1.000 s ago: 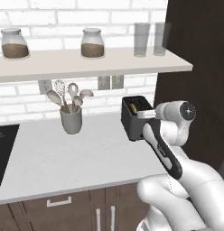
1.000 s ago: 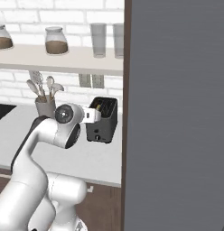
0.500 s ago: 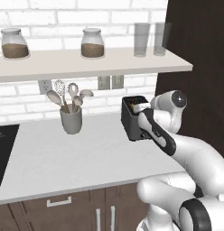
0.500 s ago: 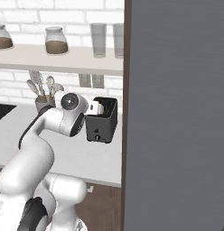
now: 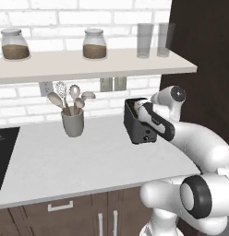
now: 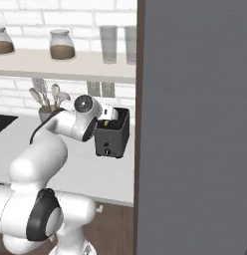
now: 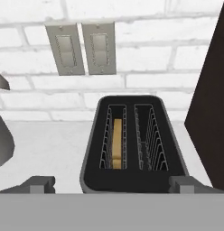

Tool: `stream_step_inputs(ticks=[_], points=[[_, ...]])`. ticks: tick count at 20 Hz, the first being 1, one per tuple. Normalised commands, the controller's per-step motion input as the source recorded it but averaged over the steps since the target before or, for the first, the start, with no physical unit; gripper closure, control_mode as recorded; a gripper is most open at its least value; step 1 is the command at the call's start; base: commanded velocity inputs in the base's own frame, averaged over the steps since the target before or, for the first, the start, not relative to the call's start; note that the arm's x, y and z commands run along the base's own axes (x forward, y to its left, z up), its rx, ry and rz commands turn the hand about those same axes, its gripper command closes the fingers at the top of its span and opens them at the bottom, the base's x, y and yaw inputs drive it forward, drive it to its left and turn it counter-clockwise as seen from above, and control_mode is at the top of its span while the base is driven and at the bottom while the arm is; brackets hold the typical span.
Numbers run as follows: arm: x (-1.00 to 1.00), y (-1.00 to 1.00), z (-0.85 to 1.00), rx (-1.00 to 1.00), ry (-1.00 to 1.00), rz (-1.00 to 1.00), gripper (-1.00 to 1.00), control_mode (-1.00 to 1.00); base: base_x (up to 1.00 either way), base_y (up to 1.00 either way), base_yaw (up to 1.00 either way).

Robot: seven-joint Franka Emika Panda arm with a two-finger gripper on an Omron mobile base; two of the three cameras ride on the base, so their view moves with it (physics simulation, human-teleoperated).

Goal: Start the toaster. Once the lever pops up, take the bread to the plate on the dining counter.

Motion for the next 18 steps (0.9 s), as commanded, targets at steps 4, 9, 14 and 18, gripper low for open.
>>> stream_step_inputs(ticks=[4, 9, 14, 18], points=[[0.26, 0.0, -0.18, 0.0, 0.0, -0.03, -1.0, -1.0, 0.0, 0.0, 0.0], [0.2, 0.0, -0.15, 0.0, 0.0, -0.02, -1.0, -1.0, 0.0, 0.0, 0.0], [0.09, 0.0, -0.18, 0.0, 0.0, 0.0, -1.0, -1.0, 0.0, 0.0, 0.0], [0.03, 0.0, -0.22, 0.0, 0.0, -0.01, -1.0, -1.0, 0.0, 0.0, 0.0]])
